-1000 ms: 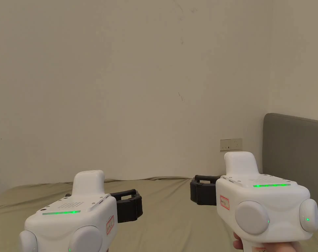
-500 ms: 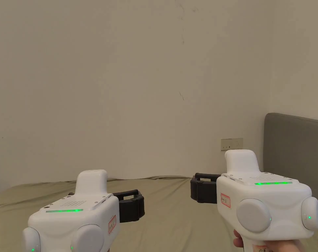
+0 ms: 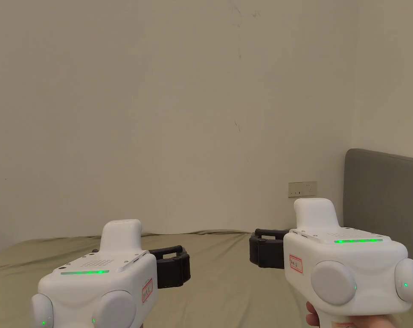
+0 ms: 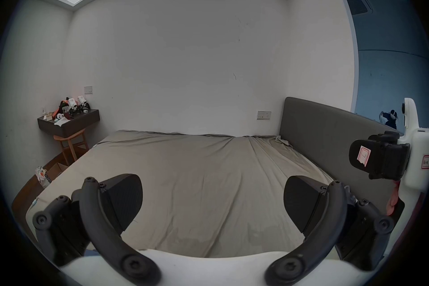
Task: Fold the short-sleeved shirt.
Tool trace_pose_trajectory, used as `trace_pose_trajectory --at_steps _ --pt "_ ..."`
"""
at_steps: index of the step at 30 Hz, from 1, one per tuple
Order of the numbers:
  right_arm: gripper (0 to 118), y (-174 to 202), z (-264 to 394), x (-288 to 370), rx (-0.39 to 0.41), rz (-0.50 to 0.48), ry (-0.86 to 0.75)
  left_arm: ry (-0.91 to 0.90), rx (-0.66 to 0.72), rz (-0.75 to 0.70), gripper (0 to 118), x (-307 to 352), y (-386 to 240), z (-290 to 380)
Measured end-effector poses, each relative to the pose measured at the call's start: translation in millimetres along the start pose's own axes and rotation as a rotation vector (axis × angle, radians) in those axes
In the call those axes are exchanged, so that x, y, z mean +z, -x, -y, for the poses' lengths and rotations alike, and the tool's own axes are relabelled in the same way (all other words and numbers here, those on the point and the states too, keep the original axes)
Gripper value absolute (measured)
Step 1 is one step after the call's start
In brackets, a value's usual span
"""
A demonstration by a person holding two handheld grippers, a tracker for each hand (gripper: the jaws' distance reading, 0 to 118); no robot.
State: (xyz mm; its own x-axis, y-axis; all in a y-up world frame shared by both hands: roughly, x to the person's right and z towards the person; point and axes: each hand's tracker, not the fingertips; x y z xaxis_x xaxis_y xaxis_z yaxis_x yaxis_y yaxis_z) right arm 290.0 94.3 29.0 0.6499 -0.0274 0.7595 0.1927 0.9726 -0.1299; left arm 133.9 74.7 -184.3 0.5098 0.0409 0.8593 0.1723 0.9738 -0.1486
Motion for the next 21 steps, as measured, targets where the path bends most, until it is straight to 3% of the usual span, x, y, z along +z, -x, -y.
trace_pose_trajectory --at_steps 4,21 --pt "118 3 3 -2 0.026 0.039 -0.021 -0.011 -0.016 -0.012 118 3 -1 1" --pt "118 12 -1 6 0.046 0.025 -0.011 -0.008 0.003 0.006 118 3 0 0"
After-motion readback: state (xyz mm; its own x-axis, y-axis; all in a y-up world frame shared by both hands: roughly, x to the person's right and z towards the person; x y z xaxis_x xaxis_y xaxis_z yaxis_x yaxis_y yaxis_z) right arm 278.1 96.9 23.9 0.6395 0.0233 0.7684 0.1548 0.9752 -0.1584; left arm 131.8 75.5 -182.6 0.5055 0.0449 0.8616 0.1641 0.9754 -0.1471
